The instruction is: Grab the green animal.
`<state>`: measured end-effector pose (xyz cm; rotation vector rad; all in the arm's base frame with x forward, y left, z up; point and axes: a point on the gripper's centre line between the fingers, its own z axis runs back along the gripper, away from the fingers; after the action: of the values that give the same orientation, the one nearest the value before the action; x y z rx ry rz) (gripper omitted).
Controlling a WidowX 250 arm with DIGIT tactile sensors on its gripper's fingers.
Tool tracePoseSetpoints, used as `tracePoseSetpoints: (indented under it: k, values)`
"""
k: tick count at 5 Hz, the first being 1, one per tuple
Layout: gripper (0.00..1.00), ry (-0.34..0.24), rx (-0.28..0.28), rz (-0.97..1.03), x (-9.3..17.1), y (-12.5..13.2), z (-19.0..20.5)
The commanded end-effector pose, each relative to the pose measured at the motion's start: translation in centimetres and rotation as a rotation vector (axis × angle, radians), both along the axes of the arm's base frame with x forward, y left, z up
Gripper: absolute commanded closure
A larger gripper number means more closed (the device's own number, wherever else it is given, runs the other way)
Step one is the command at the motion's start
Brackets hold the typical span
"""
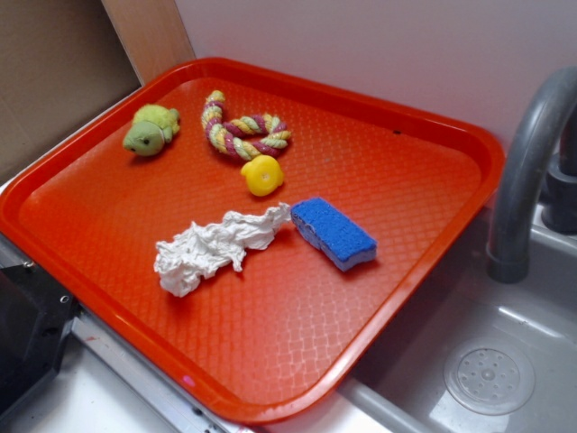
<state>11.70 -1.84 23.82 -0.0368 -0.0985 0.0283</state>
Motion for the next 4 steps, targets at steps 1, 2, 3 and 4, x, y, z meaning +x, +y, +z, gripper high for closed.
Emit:
tracePoseSetpoints:
  k: [1,2,3,4]
  values:
    - [0.00,0.000,0.000,0.000,0.0,0.0,0.0]
    - [0.00,-0.111,-0.051,0.201,2.2,2.6,-2.1]
    - [0.00,-0.205,-0.042,0.359,4.5,5.5,-4.5]
    - [0.00,-0.259,0.017,0.492,6.2,8.7,-6.2]
